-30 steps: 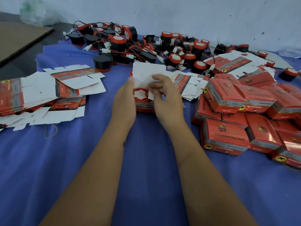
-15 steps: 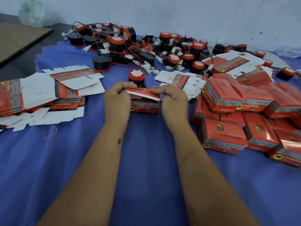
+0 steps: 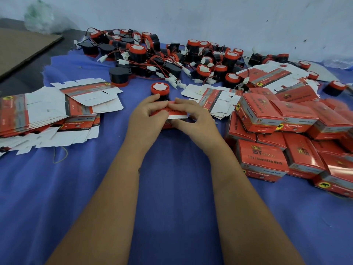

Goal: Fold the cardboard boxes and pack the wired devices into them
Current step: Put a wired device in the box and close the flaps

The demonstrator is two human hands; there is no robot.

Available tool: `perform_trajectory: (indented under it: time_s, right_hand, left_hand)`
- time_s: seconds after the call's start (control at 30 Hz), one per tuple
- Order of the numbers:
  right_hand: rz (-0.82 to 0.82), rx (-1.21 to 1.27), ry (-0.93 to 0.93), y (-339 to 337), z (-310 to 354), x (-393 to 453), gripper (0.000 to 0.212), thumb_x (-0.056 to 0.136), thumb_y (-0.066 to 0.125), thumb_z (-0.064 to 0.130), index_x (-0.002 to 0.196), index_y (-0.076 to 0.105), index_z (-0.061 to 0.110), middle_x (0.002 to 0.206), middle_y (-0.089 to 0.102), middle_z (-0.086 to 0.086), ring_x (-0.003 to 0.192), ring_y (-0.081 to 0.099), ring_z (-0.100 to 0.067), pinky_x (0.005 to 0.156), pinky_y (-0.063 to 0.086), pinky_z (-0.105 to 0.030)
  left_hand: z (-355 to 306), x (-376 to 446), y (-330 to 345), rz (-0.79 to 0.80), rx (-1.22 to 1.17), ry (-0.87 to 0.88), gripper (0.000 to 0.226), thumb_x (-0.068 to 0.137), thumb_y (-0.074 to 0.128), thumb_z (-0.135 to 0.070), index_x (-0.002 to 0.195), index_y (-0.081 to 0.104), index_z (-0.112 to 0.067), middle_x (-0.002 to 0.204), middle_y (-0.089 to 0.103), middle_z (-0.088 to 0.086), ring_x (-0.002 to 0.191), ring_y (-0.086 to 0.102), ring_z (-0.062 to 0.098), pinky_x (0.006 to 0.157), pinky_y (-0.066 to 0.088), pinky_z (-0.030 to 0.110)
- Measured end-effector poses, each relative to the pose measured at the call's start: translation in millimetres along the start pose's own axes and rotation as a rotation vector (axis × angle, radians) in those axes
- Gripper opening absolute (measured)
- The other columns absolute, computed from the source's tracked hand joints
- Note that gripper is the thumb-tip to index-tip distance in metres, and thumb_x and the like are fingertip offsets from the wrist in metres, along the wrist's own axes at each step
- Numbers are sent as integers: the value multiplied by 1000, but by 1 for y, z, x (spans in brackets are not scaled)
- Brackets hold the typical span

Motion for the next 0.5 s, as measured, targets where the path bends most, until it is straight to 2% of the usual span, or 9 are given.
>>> perform_trajectory:
  time_s: [0.07, 0.2, 0.33, 0.43, 0.5]
  right_hand:
    - [-6, 12, -1, 0, 0, 0, 42, 82, 70, -3, 121, 68, 10, 135, 54, 1, 117, 48, 5, 89, 37, 0]
    - [5, 18, 16, 0, -2, 1, 43, 84, 63, -7, 121, 68, 14, 136, 52, 3, 124, 47, -2, 91, 39, -2]
    - [-38, -33, -21, 1, -1, 3, 43, 83, 66, -7, 121, 68, 12, 130, 55, 3, 122, 48, -2, 94, 39, -4]
    - [-97, -59, -38, 0, -1, 3, 41, 82, 68, -7, 118, 70, 13, 120, 57, 6, 115, 51, 0, 93, 39, -4]
    - [-131, -70, -45, -1, 0, 3, 36, 83, 70, -2, 115, 71, 15, 117, 59, 7, 109, 52, 5, 88, 38, 0]
  left_hand:
    - [-1, 0, 0, 24, 61, 34, 42, 90, 55, -2, 125, 67, -21, 145, 47, -11, 125, 42, -1, 84, 36, -4]
    - [-1, -1, 0, 65, 83, 40, 46, 88, 59, -3, 130, 63, -22, 149, 42, -11, 126, 38, -2, 83, 34, -6]
    - [-1, -1, 1, 55, 152, 83, 51, 88, 60, 1, 135, 58, -18, 153, 38, -7, 130, 34, 0, 82, 30, -10]
    - [-1, 0, 0, 31, 158, 131, 52, 88, 56, 8, 130, 62, -21, 150, 43, -4, 133, 39, 4, 89, 32, -6]
    - [-1, -1, -2, 3, 136, 144, 53, 86, 56, 11, 120, 66, -28, 144, 48, -7, 129, 42, 1, 92, 35, -2]
Point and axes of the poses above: each hand's wrist, its own x-axis towards the middle knuckle, its own y-axis out of the palm, z = x × y, the point moved 5 cm from there along x, towards the middle knuckle
